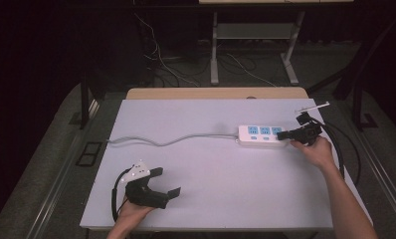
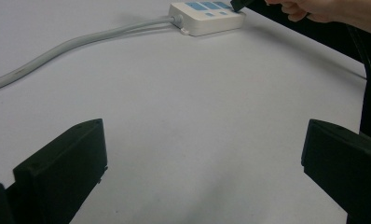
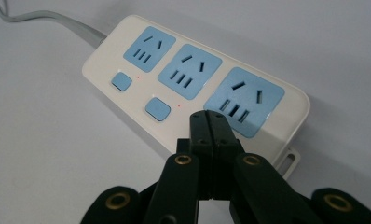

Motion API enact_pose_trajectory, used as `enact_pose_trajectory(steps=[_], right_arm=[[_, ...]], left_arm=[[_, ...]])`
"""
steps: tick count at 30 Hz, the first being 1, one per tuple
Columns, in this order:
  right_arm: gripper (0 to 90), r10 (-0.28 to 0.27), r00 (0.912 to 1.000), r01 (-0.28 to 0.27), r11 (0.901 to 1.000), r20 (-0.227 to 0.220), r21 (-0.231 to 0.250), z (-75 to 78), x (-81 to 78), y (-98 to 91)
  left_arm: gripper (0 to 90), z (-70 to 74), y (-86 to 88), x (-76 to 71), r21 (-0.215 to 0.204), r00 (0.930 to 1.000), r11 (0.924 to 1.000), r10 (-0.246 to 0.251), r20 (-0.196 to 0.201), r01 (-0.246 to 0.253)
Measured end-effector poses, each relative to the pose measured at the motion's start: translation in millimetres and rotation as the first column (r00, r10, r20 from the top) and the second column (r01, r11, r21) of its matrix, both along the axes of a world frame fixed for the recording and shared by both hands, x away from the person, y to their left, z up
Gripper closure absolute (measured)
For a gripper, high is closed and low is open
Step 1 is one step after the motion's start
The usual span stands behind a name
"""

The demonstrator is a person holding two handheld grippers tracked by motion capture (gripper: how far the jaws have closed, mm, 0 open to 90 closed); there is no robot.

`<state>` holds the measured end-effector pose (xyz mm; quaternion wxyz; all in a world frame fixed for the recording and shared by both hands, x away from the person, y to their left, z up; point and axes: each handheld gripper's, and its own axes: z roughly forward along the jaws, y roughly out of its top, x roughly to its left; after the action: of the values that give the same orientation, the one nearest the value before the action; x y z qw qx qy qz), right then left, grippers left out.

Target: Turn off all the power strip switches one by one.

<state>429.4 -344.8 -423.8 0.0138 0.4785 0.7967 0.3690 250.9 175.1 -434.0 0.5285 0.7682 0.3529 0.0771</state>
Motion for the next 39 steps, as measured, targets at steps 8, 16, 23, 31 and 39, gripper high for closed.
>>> enact_pose_trajectory(steps=[8,16,23,31,39], right_arm=[[90.0,0.001,0.9999,-0.001,0.9998,0.013,-0.019,0.4,-1.3,1.7],[90.0,-0.016,0.999,0.016,0.9999,0.041,0.002,-3.8,-6.0,0.3],[90.0,-0.02,0.9981,0.018,0.9996,0.058,0.02,-5.9,-7.7,-1.6],[90.0,-0.02,0.9981,0.019,0.9997,0.058,0.017,-5.5,-7.7,-1.1],[90.0,-0.029,0.9987,0.029,0.9995,0.041,0.009,-3.7,-6.8,0.4]], left_arm=[[0.0,0.9,1.3,-1.0,-0.001,1.0,1.0,-0.001,0.004,0.001],[0.0,0.4,-0.2,-0.4,0.001,1.0,1.0,-0.005,0.005,0.005],[0.0,0.3,0.2,-0.5,0.003,1.0,1.0,-0.003,0.004,0.003],[0.0,0.4,0.9,-0.6,0.002,1.0,1.0,-0.004,0.003,0.004],[0.0,0.5,1.2,-0.2,0.002,1.0,1.0,-0.005,0.003,0.005]])
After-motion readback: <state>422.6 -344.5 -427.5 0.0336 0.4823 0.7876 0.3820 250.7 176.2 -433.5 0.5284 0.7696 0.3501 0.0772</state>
